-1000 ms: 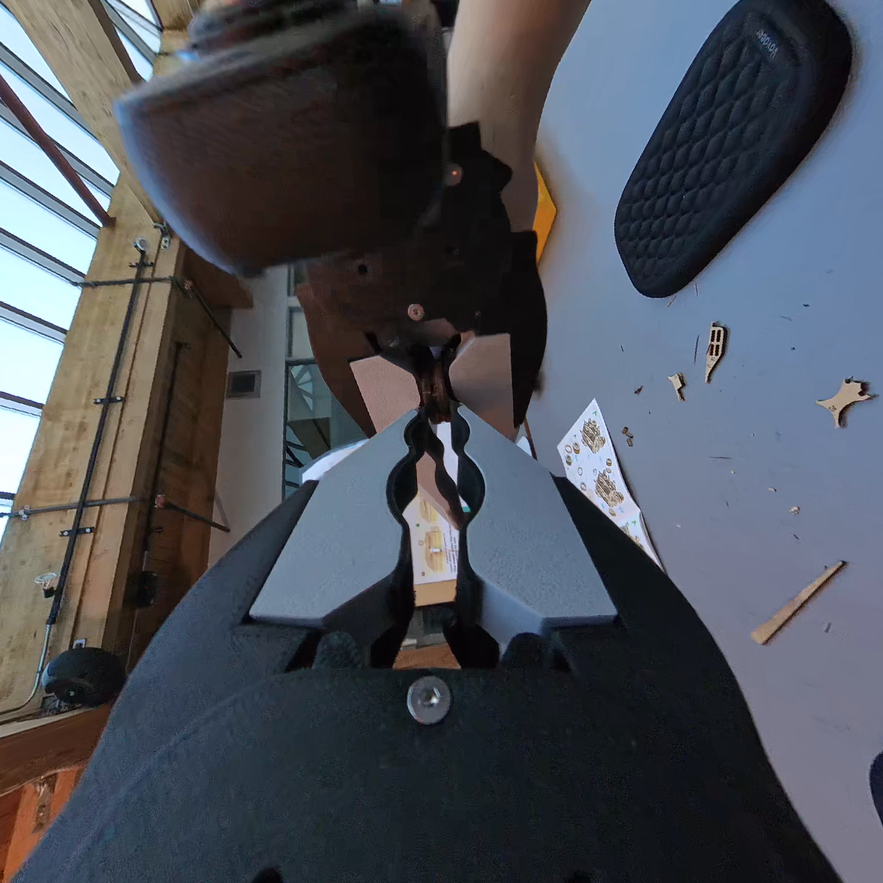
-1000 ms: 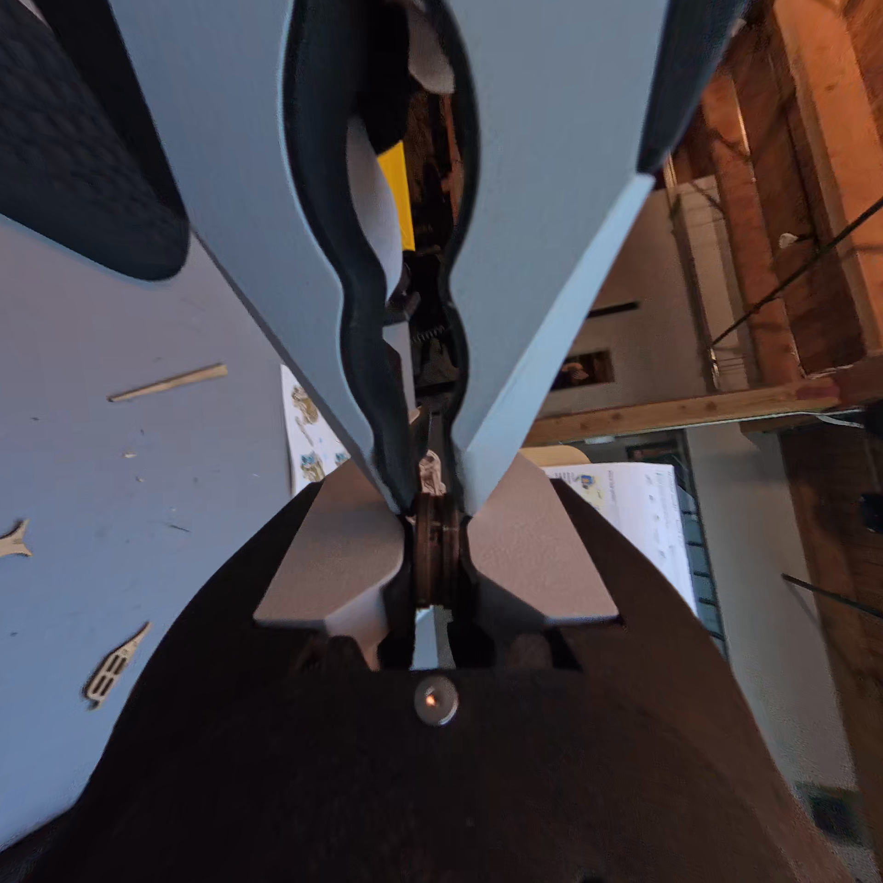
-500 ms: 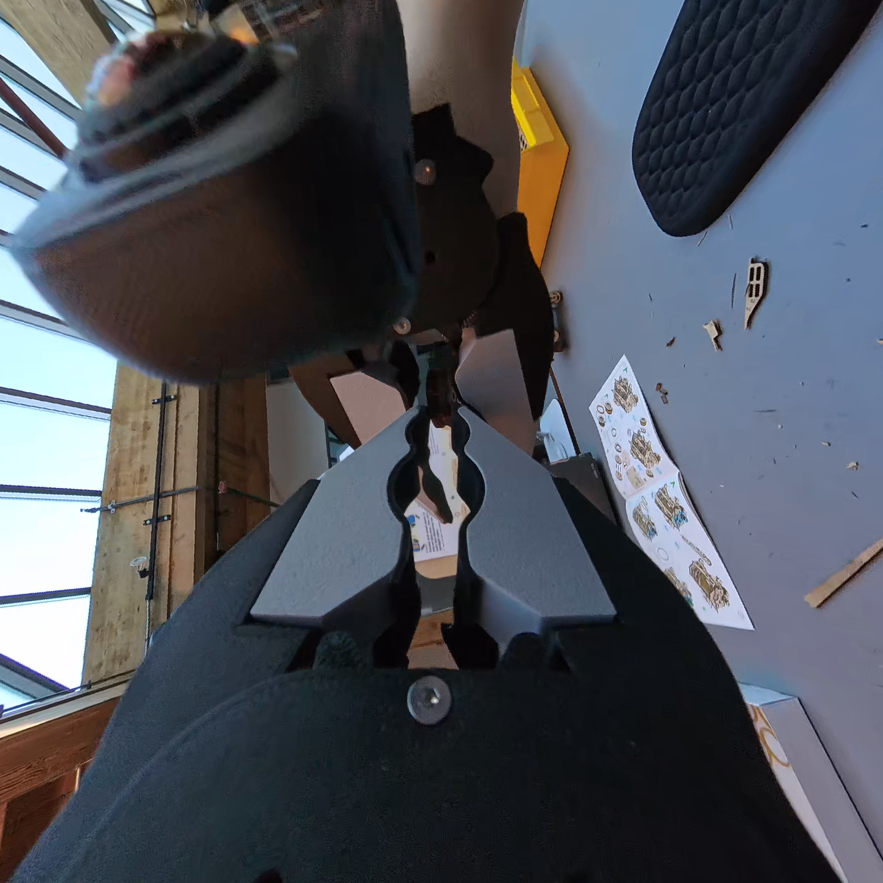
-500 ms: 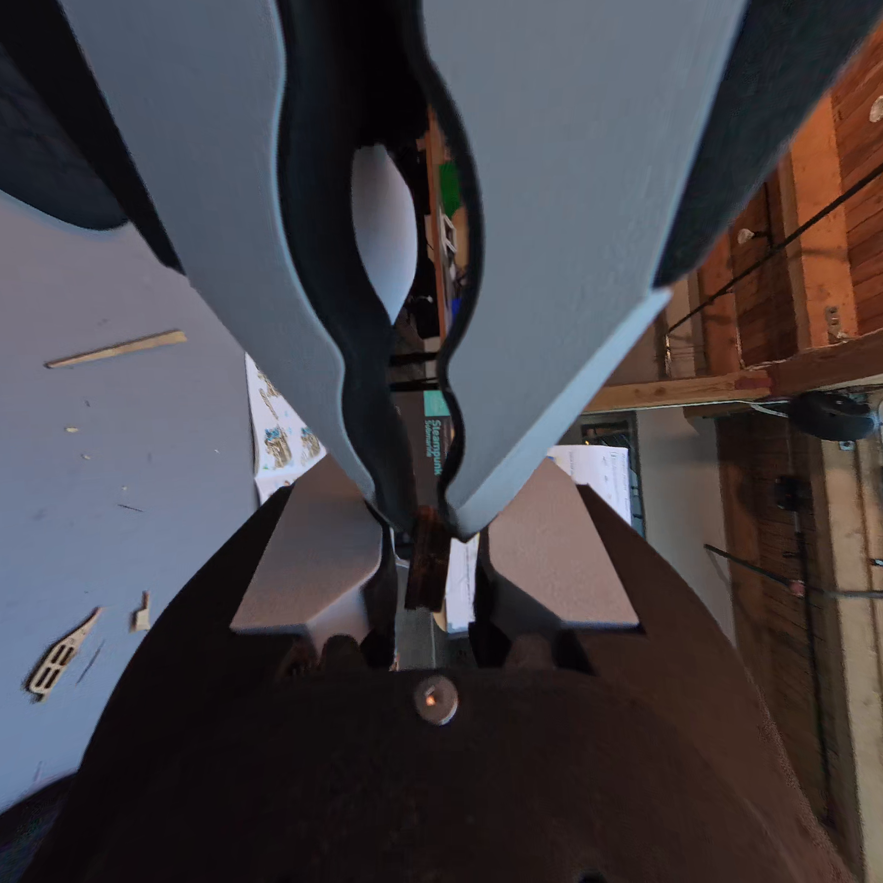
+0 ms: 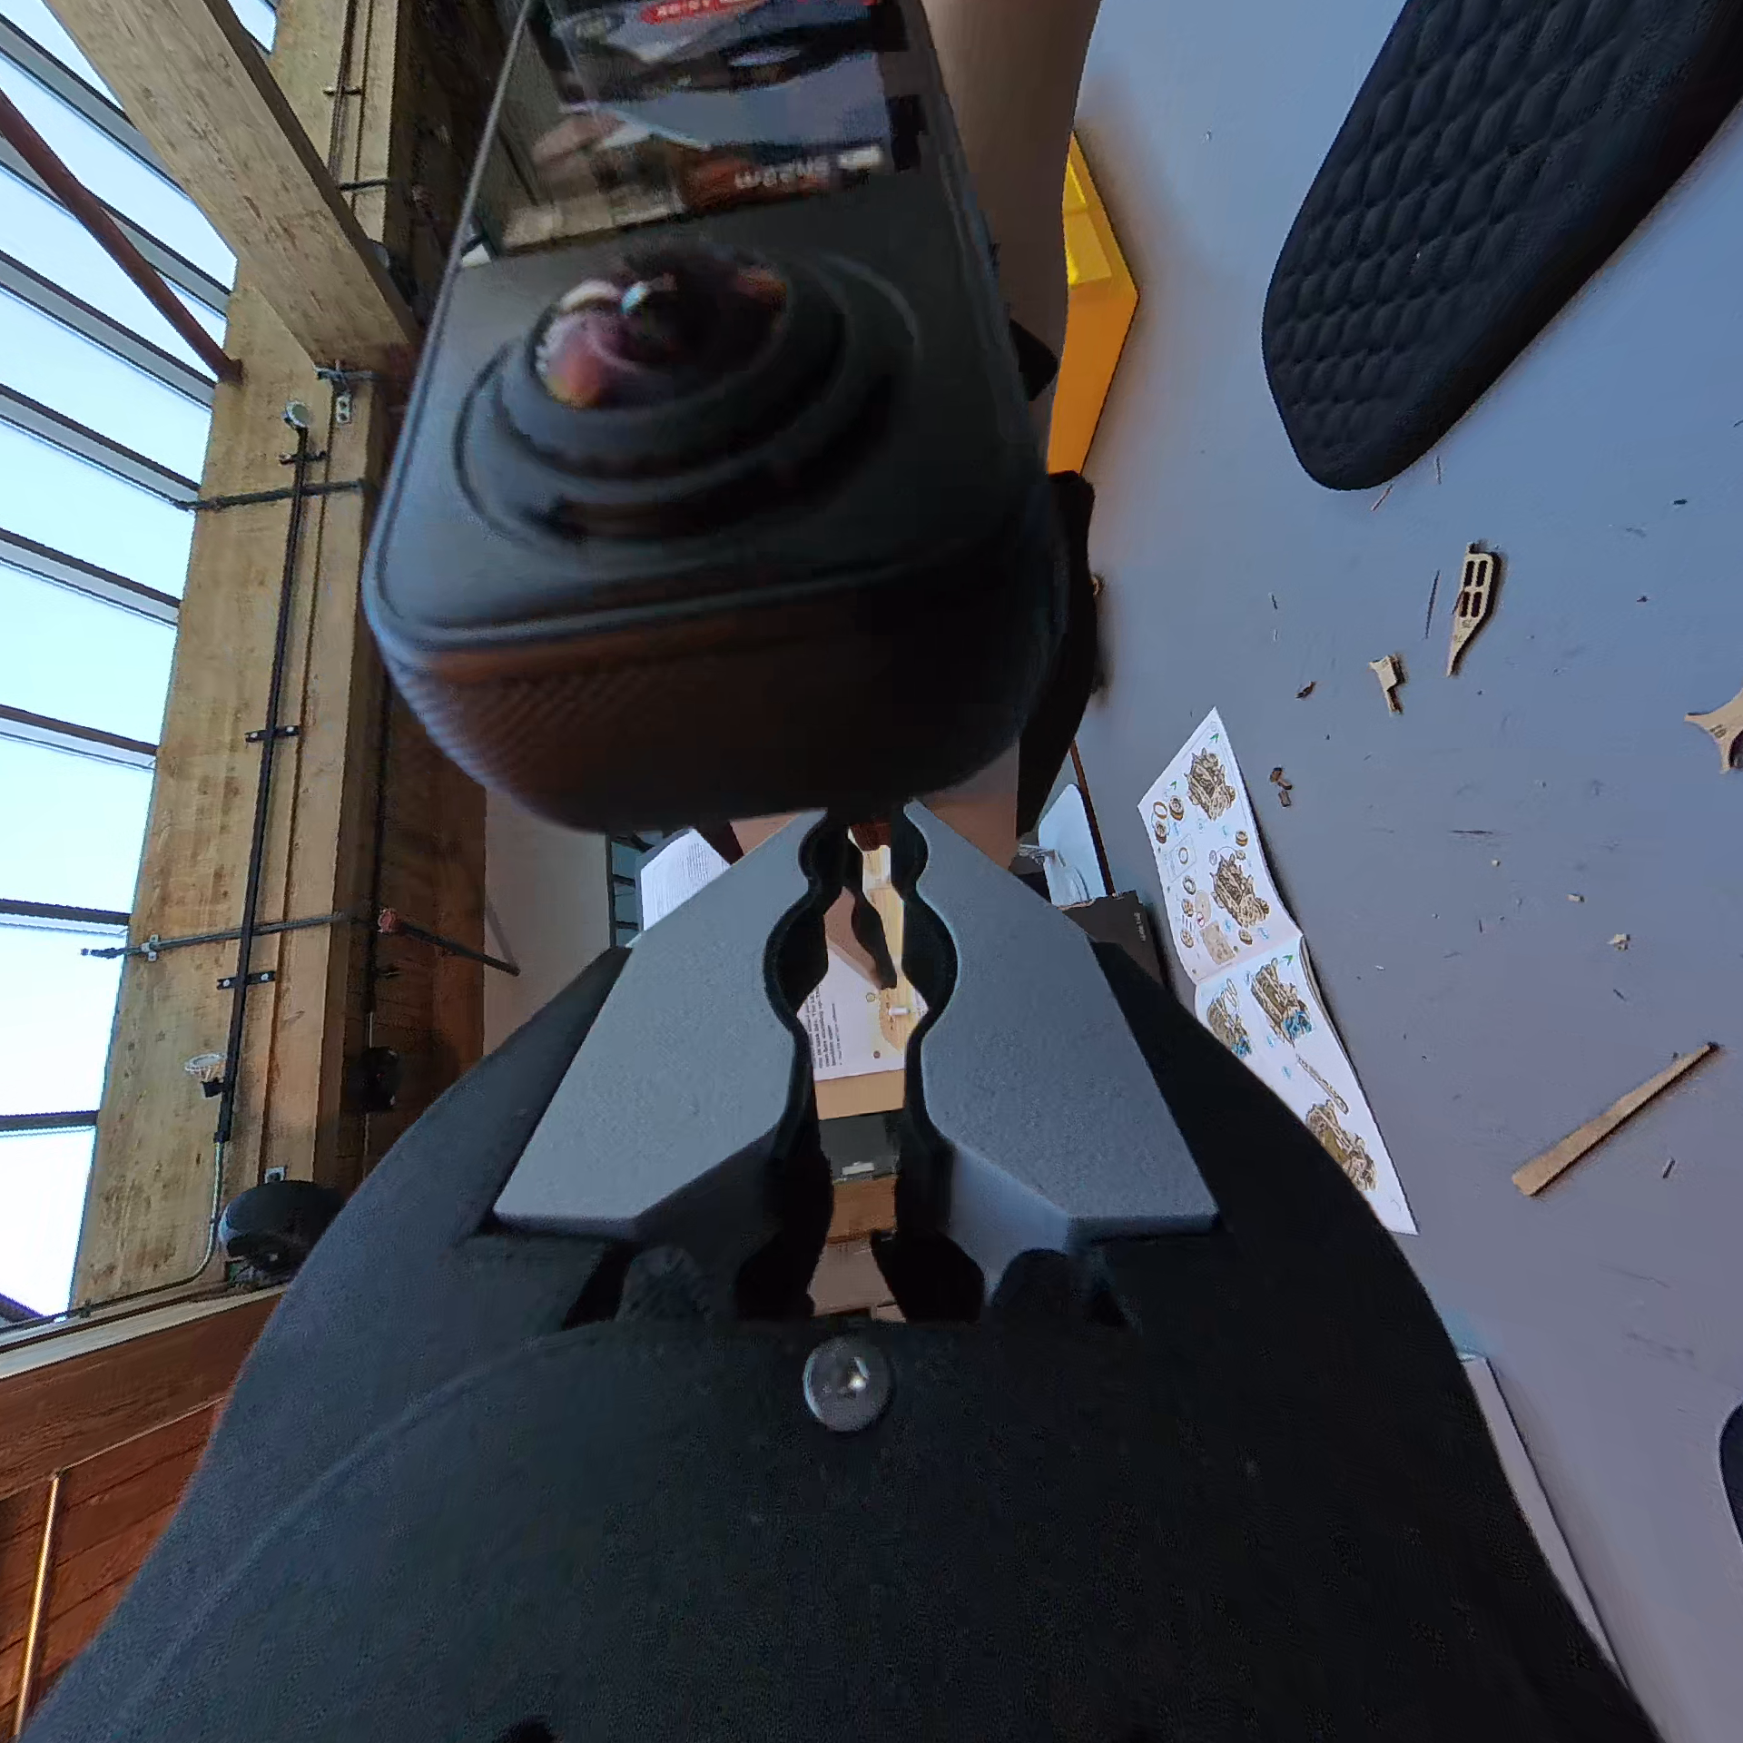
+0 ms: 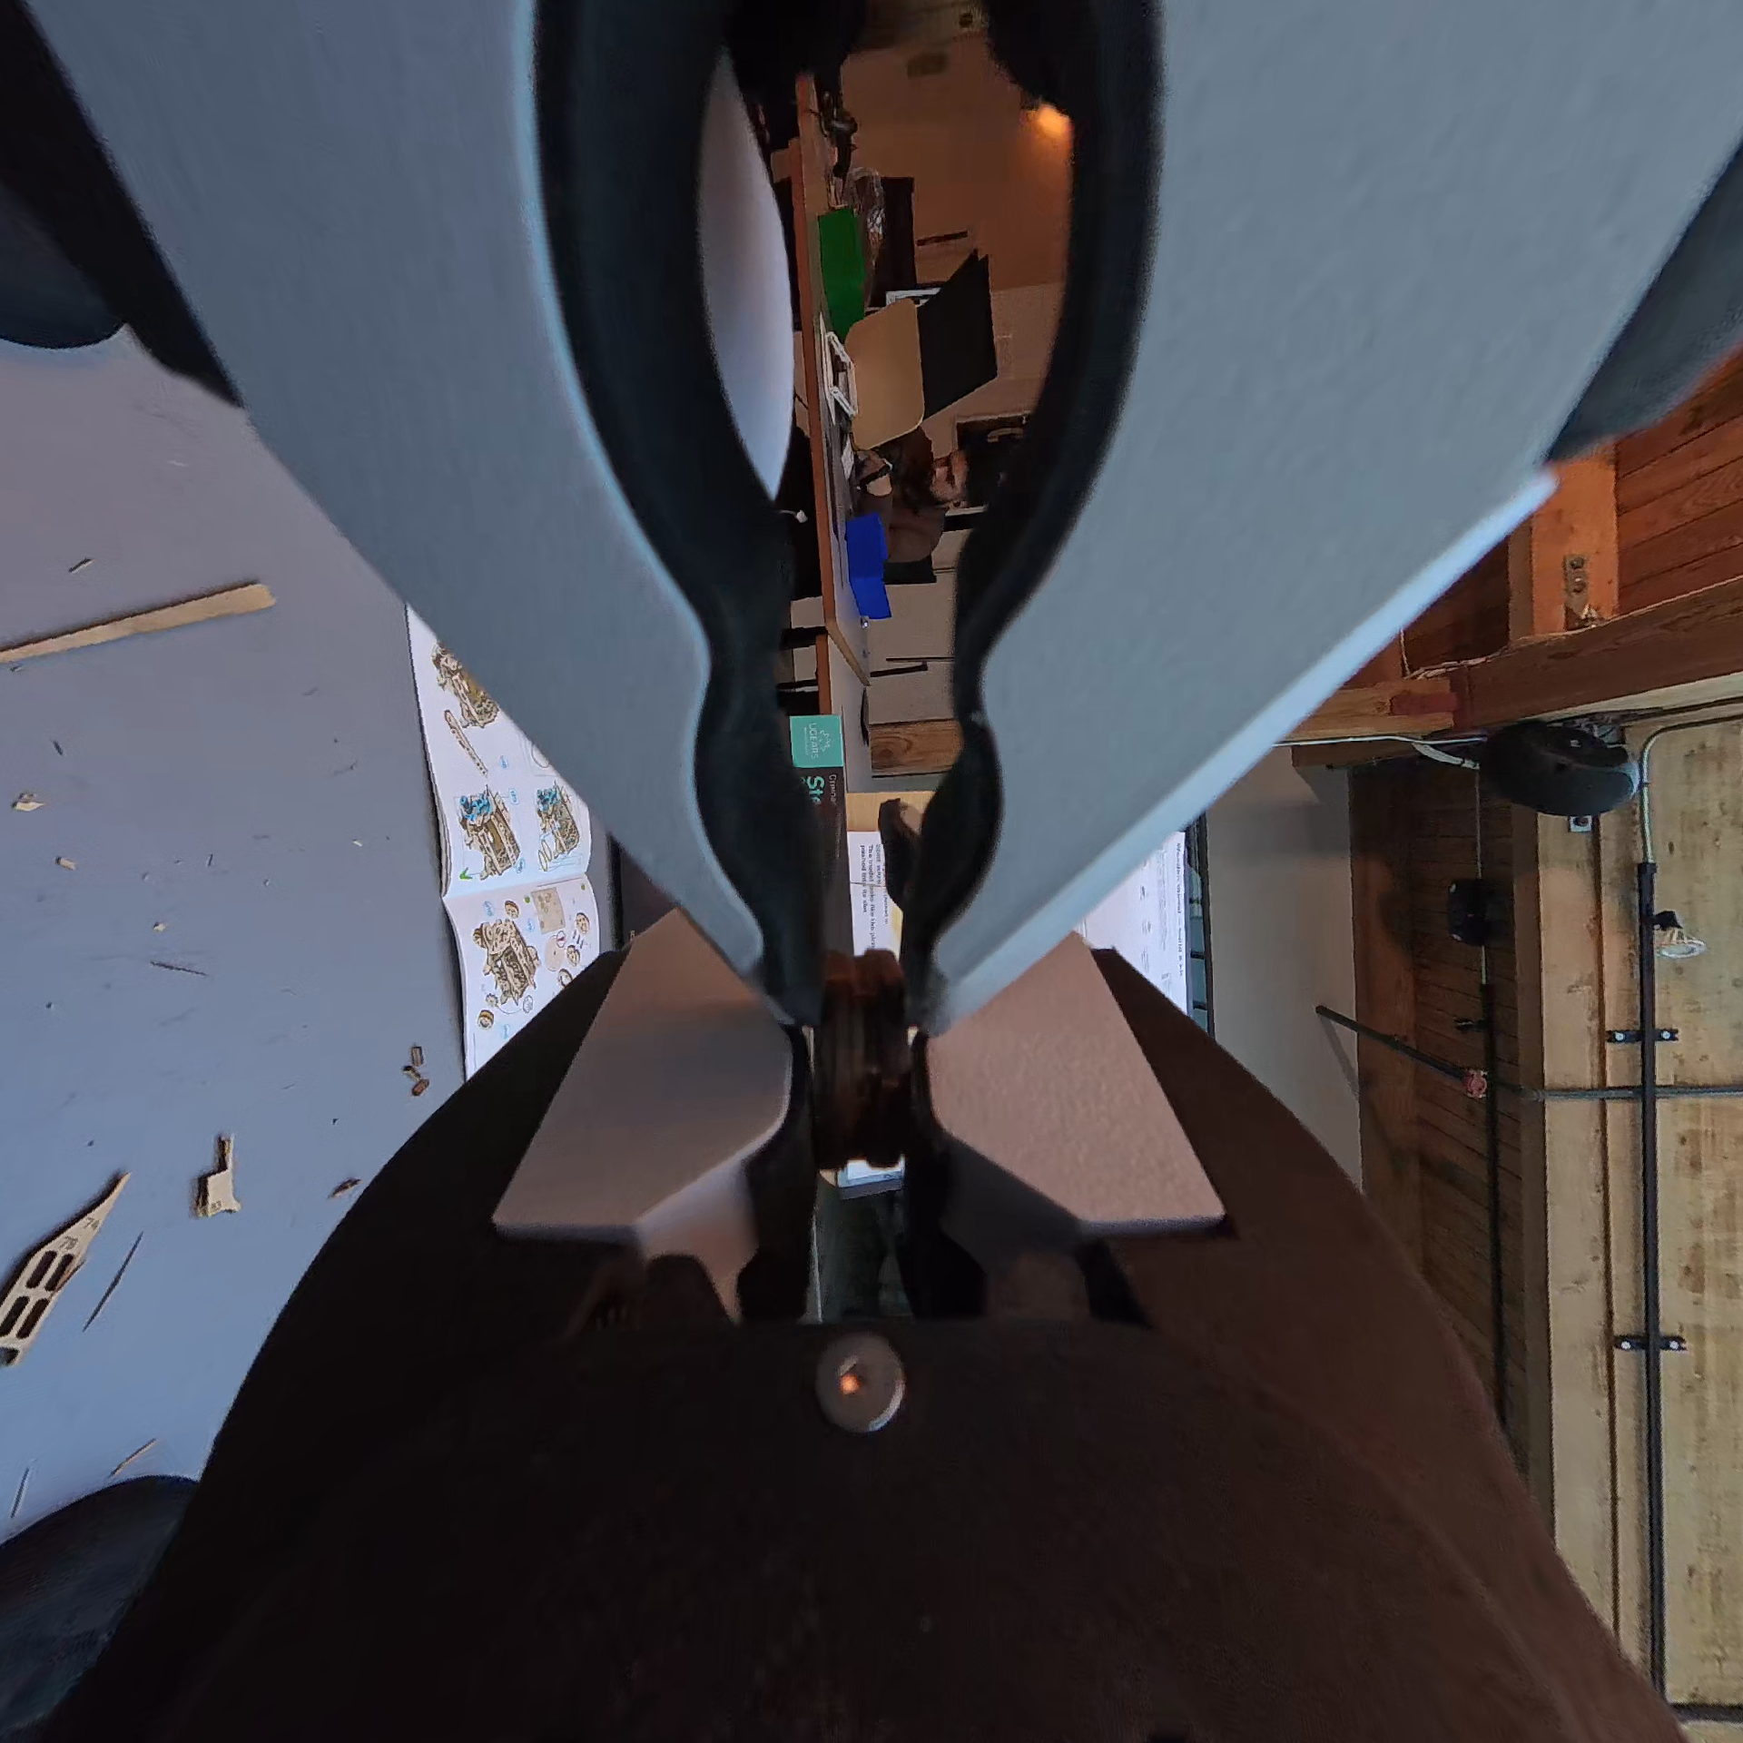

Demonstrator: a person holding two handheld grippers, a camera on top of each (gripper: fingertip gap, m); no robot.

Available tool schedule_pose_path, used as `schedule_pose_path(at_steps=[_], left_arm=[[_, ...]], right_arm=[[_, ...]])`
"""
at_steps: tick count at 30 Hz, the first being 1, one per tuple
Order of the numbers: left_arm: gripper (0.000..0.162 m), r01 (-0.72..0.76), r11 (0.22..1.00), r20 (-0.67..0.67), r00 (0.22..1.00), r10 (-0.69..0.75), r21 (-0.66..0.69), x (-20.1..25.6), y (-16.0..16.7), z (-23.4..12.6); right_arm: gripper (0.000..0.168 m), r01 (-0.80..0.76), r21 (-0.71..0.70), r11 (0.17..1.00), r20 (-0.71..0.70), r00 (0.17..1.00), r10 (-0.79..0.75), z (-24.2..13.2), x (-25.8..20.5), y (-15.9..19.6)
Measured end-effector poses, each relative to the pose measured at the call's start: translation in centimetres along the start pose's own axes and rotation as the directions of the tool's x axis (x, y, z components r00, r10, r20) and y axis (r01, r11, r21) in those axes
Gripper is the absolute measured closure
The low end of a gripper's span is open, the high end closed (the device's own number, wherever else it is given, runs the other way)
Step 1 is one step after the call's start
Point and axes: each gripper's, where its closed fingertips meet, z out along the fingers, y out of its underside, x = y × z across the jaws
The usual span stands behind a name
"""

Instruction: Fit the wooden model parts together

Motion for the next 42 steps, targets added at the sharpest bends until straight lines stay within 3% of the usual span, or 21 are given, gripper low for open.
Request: schedule_pose_path(at_steps=[10, 17, 24, 27, 29, 34, 42], left_arm=[[0.155, 0.029, 0.997, 0.025, 0.999, -0.031, 0.066, -0.1, -1.2, -0.6], [0.146, 0.106, 0.991, 0.004, 0.994, -0.107, 0.085, 0.1, 0.0, -0.9], [0.154, 0.008, 0.991, 0.026, 1.0, -0.011, 0.13, 0.5, -0.9, -0.9], [0.155, 0.058, 0.994, -0.054, 0.997, -0.053, 0.091, 1.3, -0.8, -0.6], [0.155, 0.052, 0.998, -0.054, 0.997, -0.05, 0.047, 1.2, -0.4, -0.4], [0.155, 0.04, 0.999, -0.065, 0.997, -0.041, -0.015, 1.0, -0.2, -0.3], [0.156, 0.049, 0.999, -0.105, 0.993, -0.05, -0.013, 1.6, -0.2, -0.4]], right_arm=[[0.164, -0.022, 0.028, 0.999, 0.029, 0.999, 0.021, -0.5, -0.3, -0.4], [0.164, -0.059, 0.069, 0.996, 0.044, 0.997, 0.056, -0.9, -0.5, -0.8], [0.164, -0.143, 0.201, 0.969, 0.2, 0.974, 0.102, -1.5, -2.0, -2.4], [0.16, -0.094, 0.18, 0.979, 0.206, 0.977, 0.056, -1.1, -3.1, -2.0], [0.146, -0.041, 0.141, 0.989, 0.162, 0.987, 0.017, -0.7, -2.9, -1.4], [0.162, 0.016, 0.046, 0.999, 0.062, 0.998, -0.019, -0.4, -1.6, -0.4], [0.165, -0.048, 0.05, 0.998, 0.155, 0.987, 0.04, -0.4, -2.9, -0.5]])
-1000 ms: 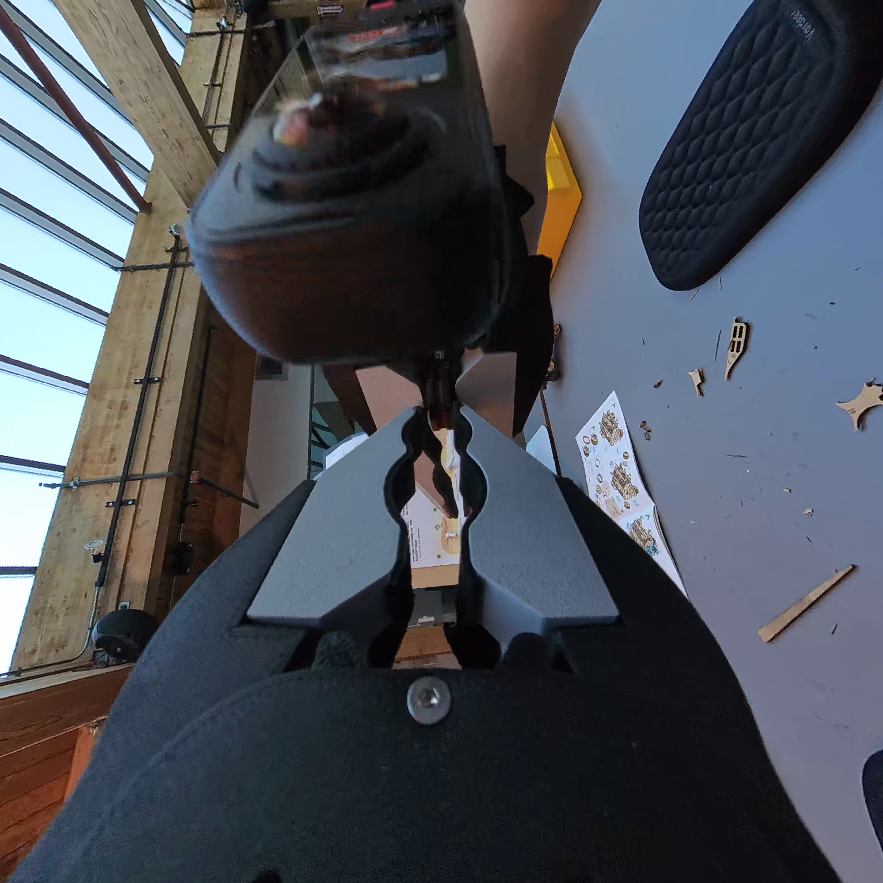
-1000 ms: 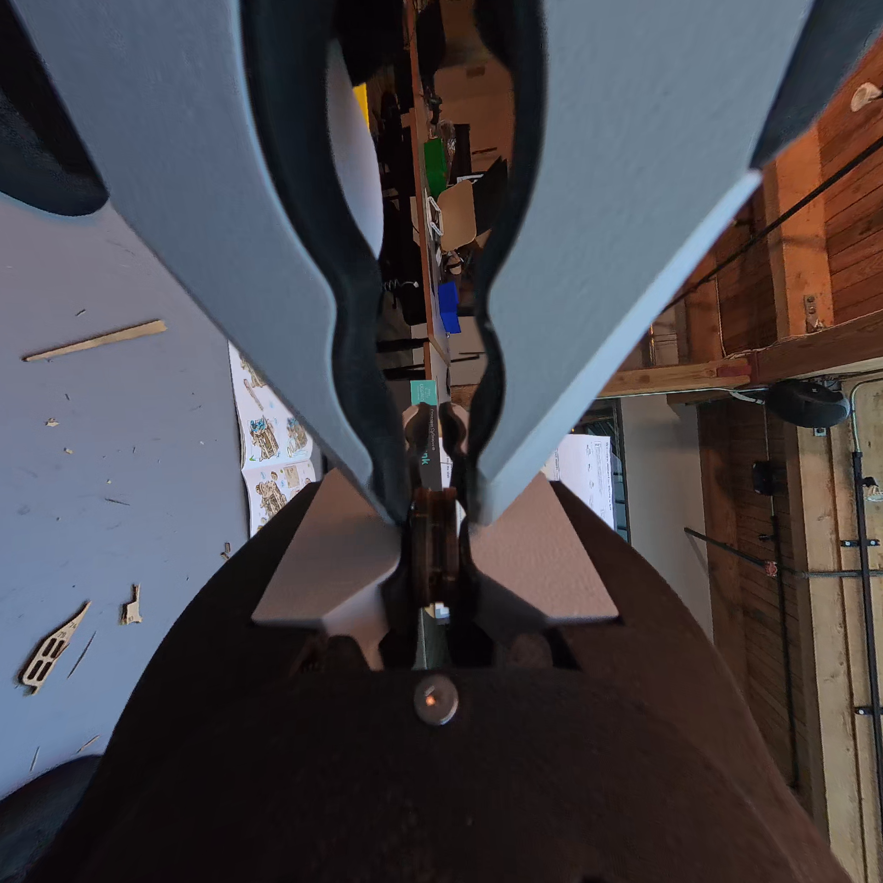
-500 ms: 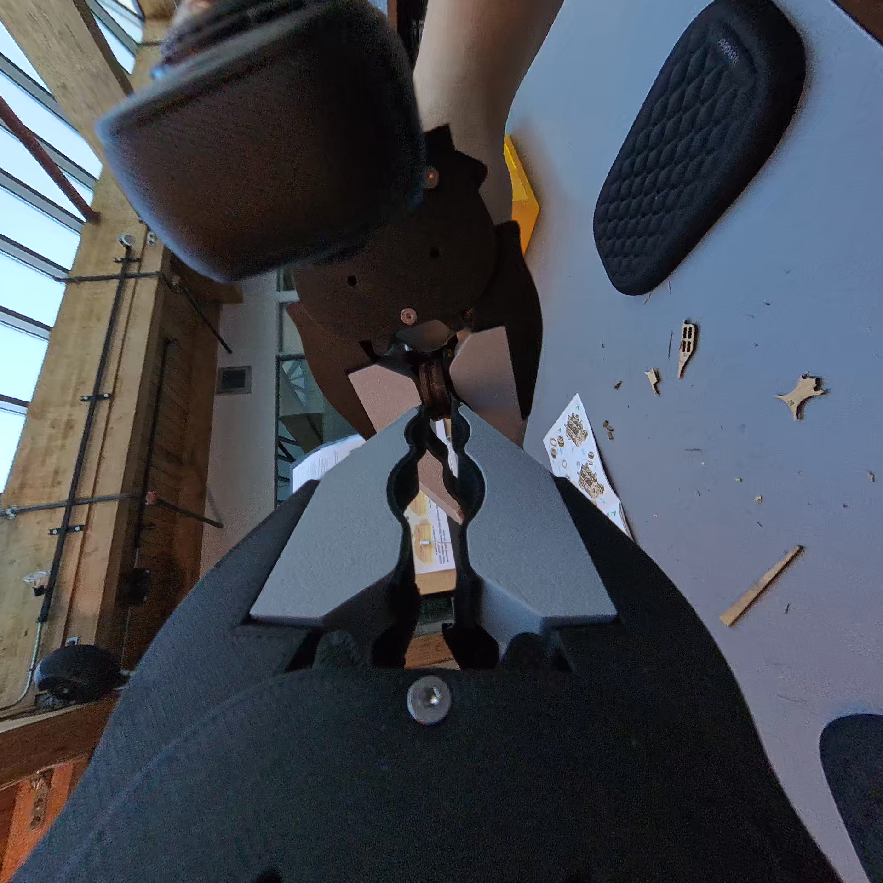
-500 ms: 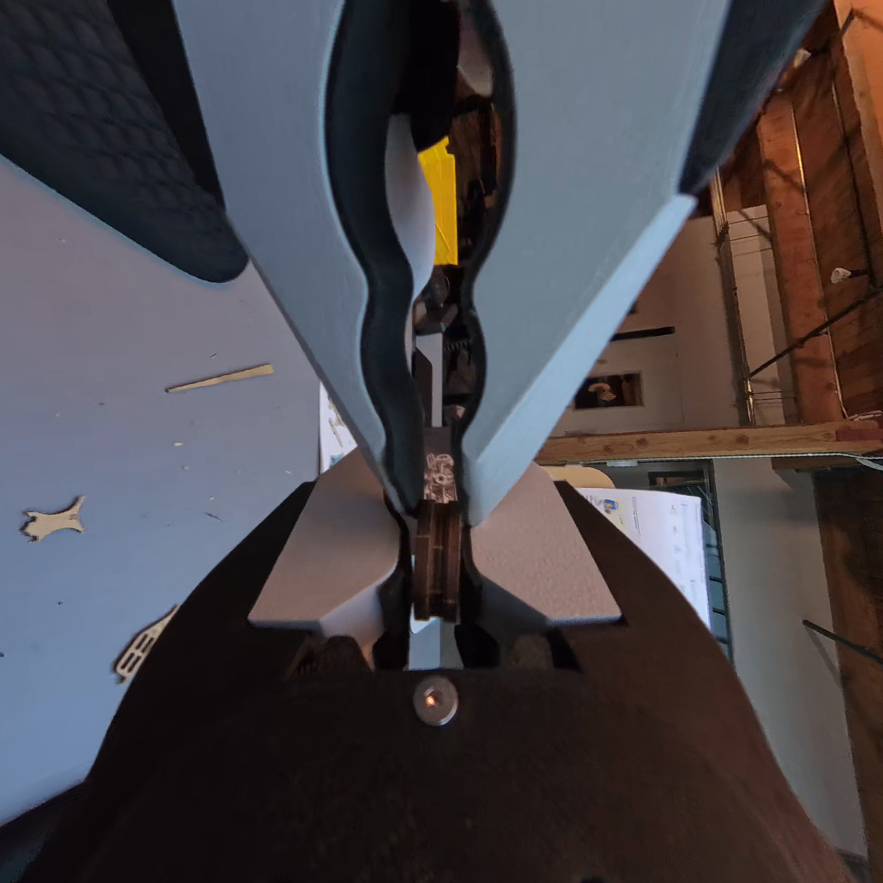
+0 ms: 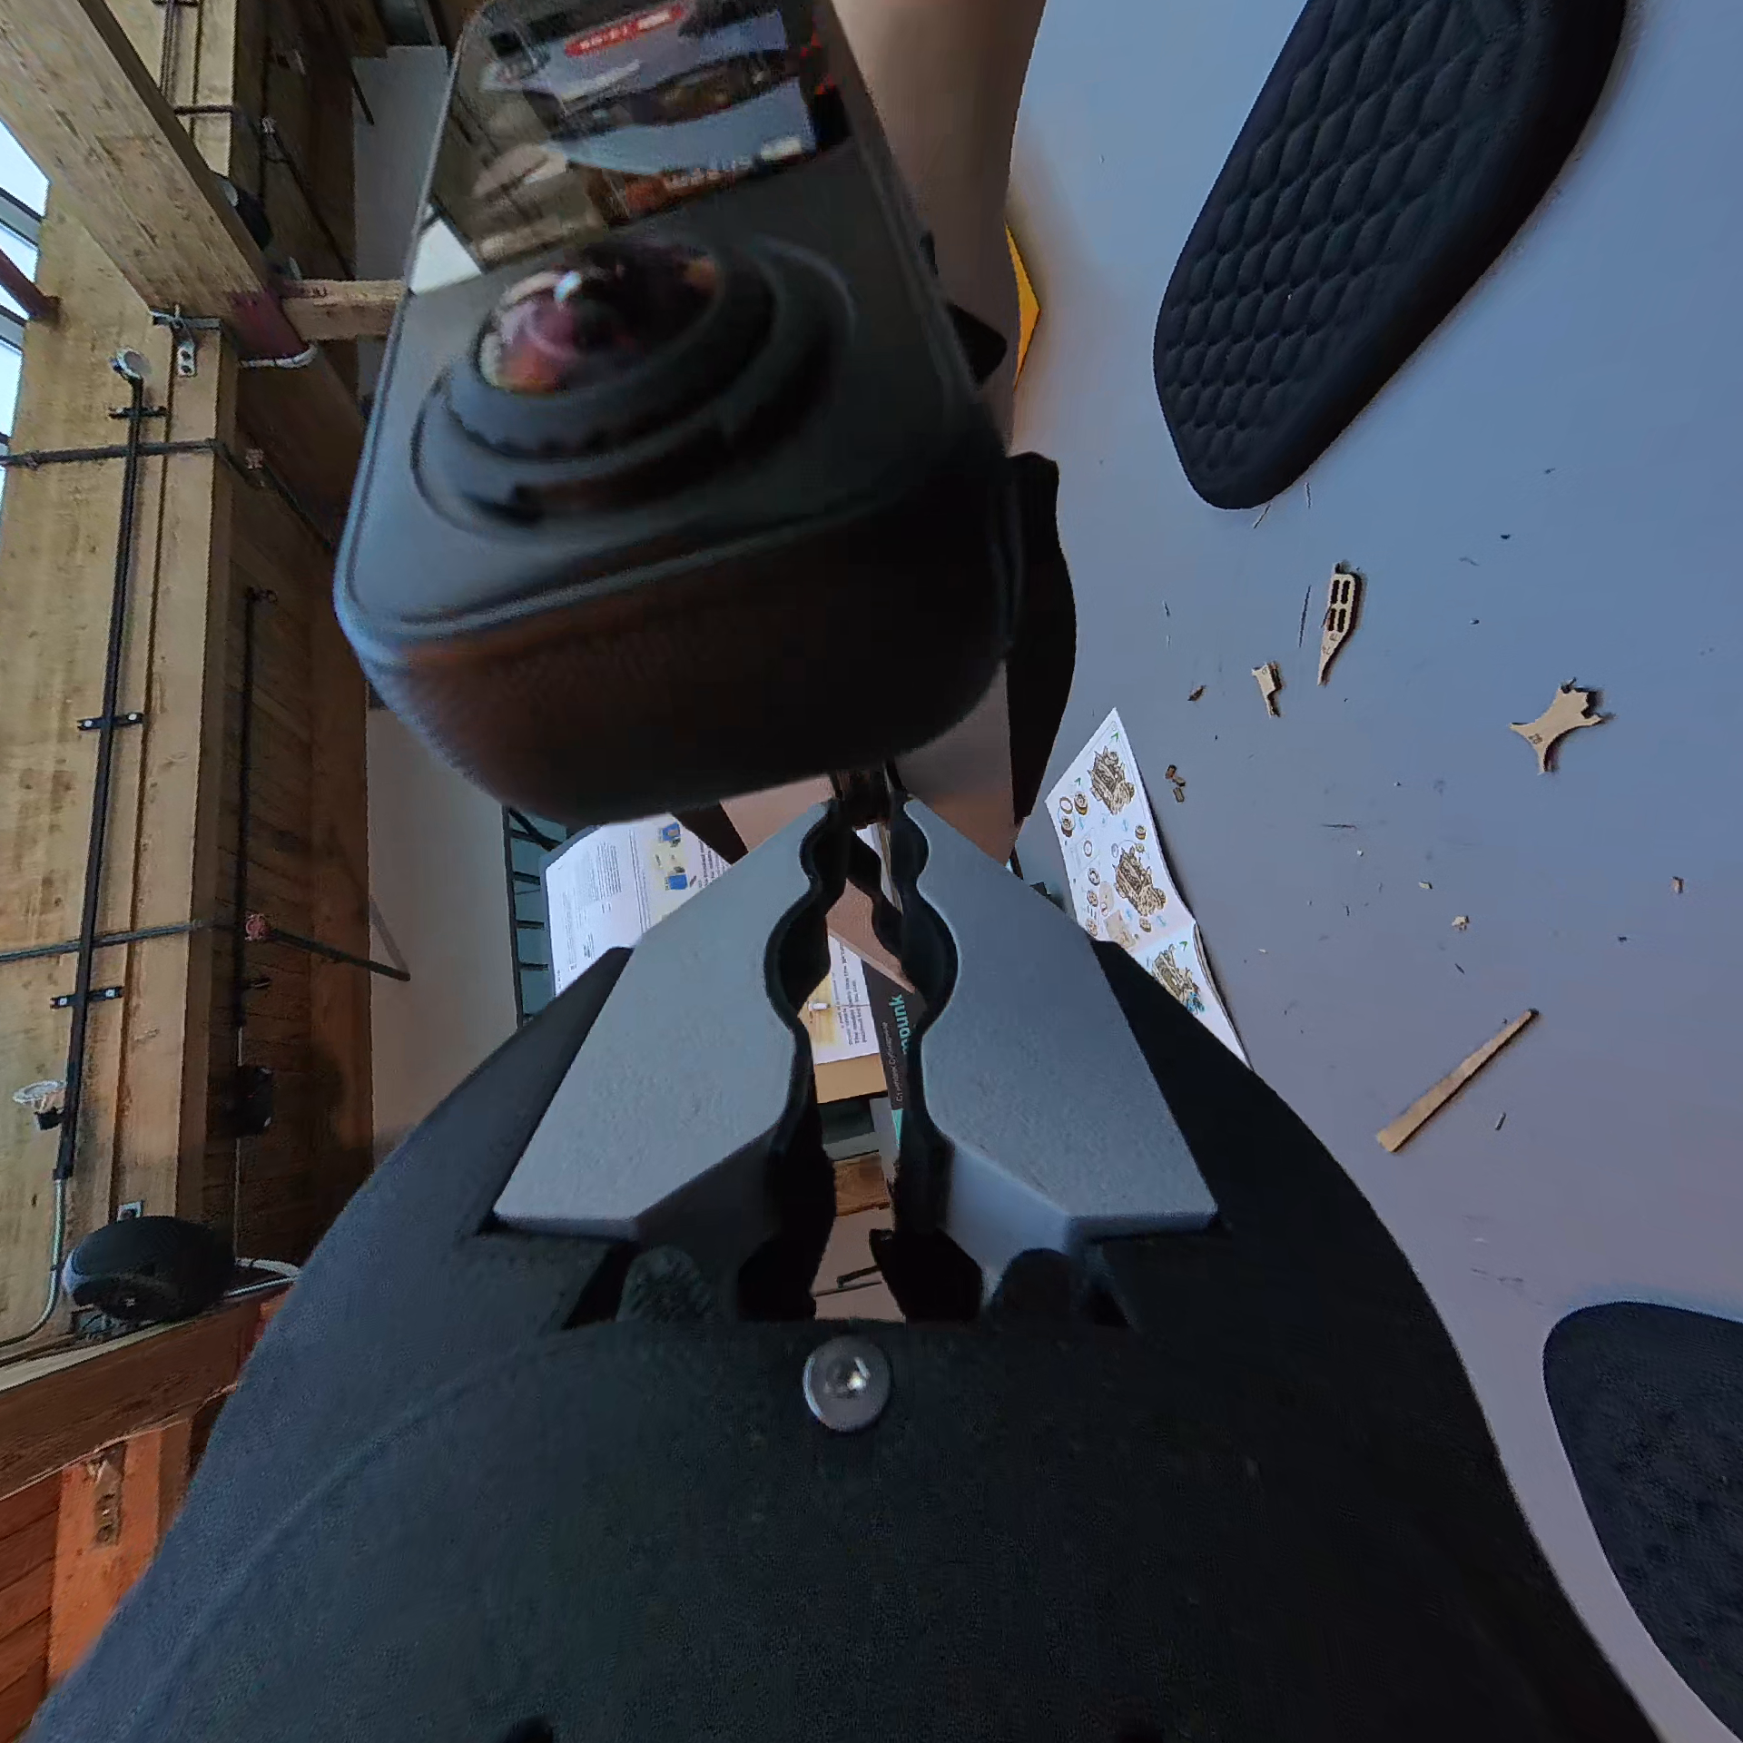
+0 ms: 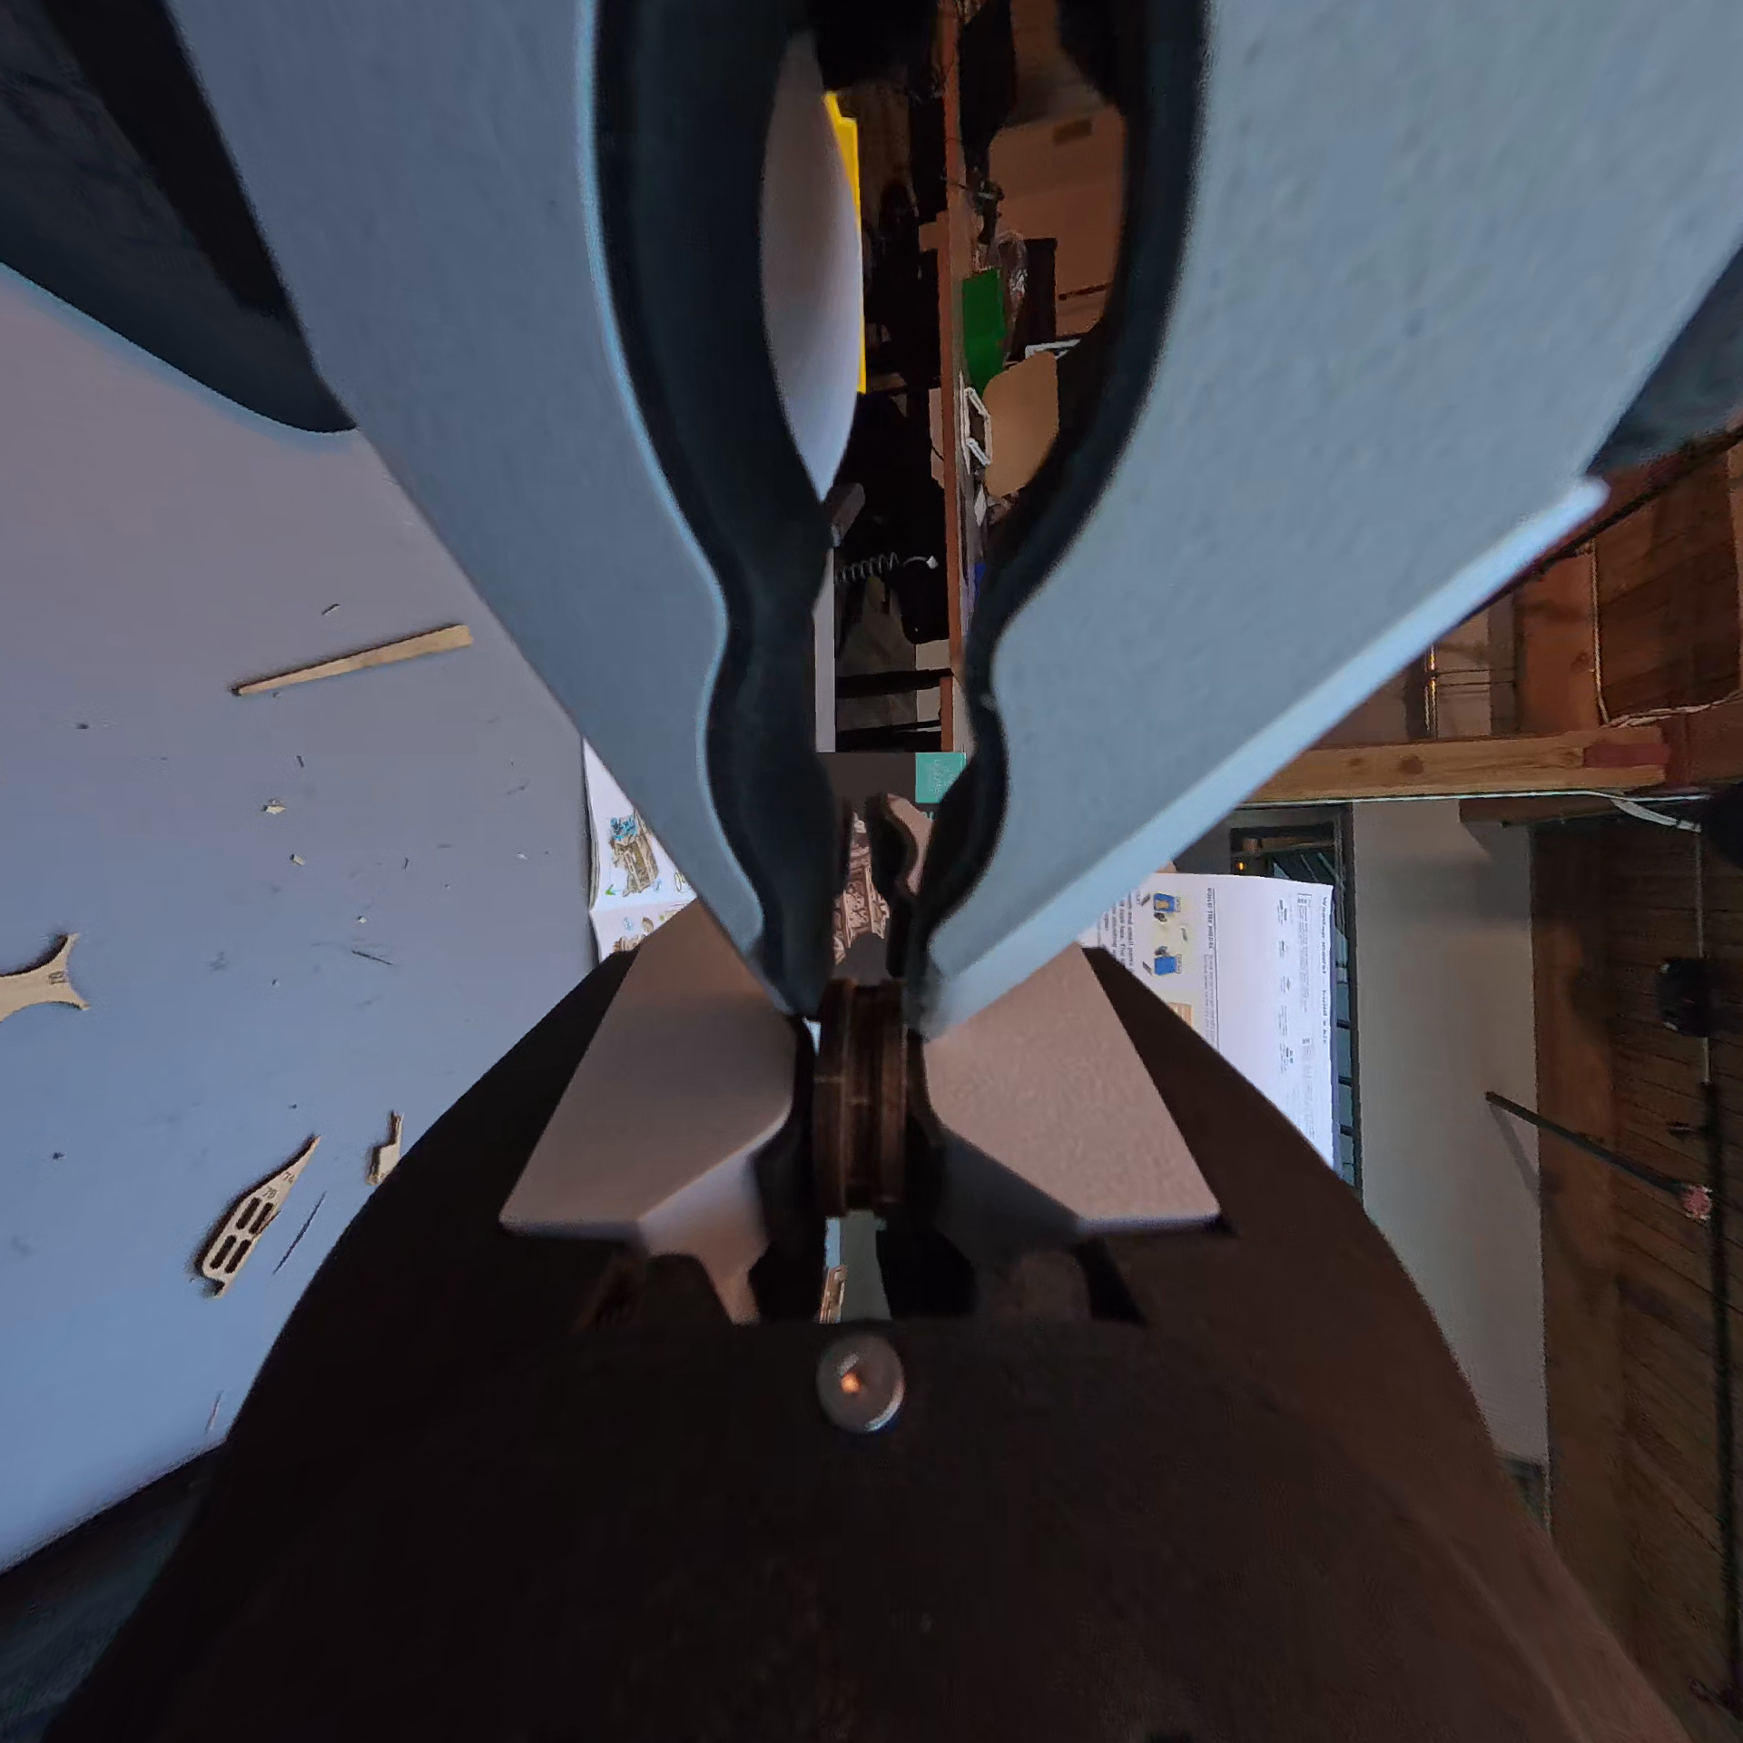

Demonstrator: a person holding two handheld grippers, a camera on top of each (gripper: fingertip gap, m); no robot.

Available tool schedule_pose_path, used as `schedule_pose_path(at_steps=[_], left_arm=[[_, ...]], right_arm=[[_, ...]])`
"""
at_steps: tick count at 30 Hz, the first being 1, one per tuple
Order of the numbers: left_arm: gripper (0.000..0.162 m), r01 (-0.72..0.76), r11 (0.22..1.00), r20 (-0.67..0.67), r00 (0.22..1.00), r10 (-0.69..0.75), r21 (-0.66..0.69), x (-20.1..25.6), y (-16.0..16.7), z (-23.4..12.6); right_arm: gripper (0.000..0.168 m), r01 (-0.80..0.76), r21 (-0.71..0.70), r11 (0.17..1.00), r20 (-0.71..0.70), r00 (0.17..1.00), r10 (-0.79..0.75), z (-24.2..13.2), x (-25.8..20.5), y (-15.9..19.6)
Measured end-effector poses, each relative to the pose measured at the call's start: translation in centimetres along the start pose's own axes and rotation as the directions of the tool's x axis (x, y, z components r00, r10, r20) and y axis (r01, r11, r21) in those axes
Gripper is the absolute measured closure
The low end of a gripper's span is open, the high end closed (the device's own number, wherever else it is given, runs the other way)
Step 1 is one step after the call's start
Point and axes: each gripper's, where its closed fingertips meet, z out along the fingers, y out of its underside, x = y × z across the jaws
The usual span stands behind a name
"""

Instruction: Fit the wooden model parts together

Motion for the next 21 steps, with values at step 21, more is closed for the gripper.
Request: schedule_pose_path(at_steps=[21], left_arm=[[0.155, 0.839, 0.531, -0.425, 0.441, -0.791, -0.118, 9.6, 5.6, 2.2]], right_arm=[[0.137, -0.63, 0.064, 0.774, 0.377, 0.733, 0.566, 0.8, -6.7, 6.5]])
